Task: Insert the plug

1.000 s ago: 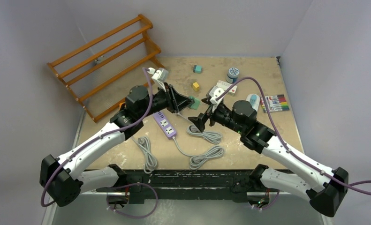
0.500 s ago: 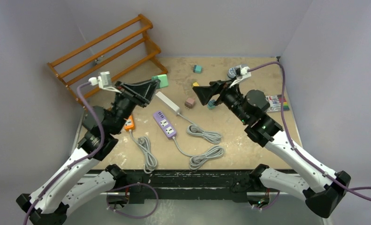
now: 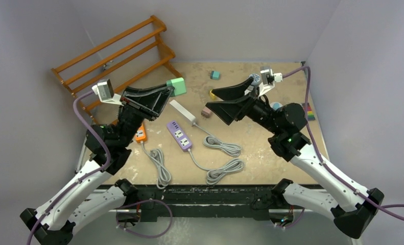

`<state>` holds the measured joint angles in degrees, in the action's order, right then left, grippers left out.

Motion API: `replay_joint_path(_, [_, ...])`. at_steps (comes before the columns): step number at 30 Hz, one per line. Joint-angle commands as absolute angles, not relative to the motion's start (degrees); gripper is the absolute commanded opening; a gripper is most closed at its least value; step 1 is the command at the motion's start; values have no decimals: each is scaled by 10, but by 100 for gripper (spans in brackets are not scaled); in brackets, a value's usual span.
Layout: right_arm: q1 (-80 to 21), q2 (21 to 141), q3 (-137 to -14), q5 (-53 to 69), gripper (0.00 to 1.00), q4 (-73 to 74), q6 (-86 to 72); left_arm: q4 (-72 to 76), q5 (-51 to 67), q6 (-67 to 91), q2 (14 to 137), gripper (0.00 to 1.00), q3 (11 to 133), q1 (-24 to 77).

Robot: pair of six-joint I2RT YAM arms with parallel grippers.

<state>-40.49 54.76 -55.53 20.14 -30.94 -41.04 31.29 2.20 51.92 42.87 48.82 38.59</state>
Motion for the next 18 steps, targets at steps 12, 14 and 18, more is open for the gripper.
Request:
replay_joint_path(12, [-434,627,-605,296,78,-468,-458,465,82,539,451,0,450,383])
replay_joint_path(14, [-434,630,-608,290,76,-481,-471,470,89,543,454,0,447,383])
replay_joint_path(18, [-434,641,-613,287,72,-513,-504,496,102,552,462,0,439,383])
